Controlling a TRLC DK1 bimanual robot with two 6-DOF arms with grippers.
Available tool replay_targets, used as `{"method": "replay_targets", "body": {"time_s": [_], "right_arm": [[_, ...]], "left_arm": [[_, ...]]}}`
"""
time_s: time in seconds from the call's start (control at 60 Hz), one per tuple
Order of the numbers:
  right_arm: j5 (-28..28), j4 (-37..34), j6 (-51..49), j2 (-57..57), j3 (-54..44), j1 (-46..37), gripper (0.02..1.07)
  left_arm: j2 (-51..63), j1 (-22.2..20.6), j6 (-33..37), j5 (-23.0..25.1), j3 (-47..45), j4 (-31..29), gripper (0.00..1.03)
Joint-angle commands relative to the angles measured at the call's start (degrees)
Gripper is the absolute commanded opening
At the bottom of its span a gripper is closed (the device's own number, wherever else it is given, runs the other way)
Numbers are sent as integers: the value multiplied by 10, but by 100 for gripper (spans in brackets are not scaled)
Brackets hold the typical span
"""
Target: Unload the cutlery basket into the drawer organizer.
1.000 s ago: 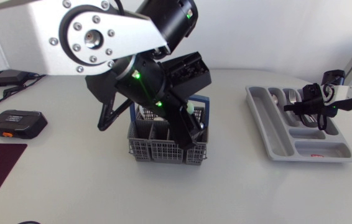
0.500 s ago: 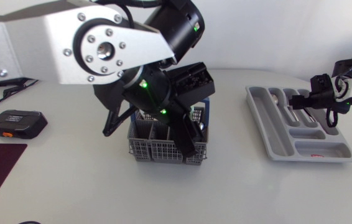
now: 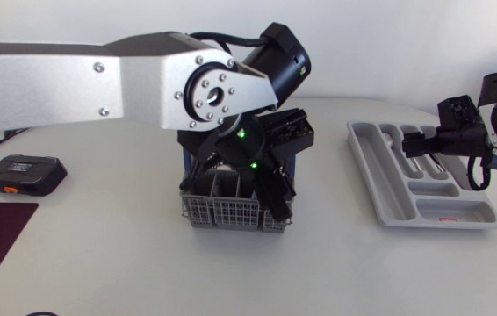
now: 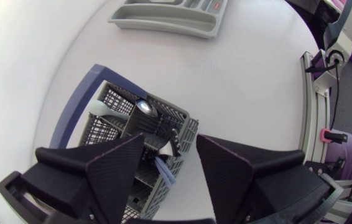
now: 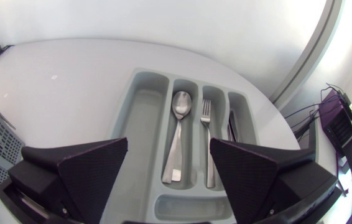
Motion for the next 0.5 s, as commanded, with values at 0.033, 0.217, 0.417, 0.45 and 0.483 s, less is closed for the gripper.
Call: {"method": "replay_targets", "body": {"time_s": [0.033,0.217,0.417,0.45,0.483], "right_arm": [[-1,-5,12,-51,-38,18,98],[-1,-25,14,-122,-73,40,98],[3,-41,14,-172,-93,55,98],[3,-41,14,-175,-95,56,98],[3,-42,14,-177,-97,58,98]], "left_arm": [[26,-6,-16,-6,24,1,45],[40,-7,-31,-7,34,-3,20],[48,-7,-36,-12,37,-14,3],[48,-7,-37,-12,37,-16,3],[47,-7,-38,-12,38,-20,3]]}}
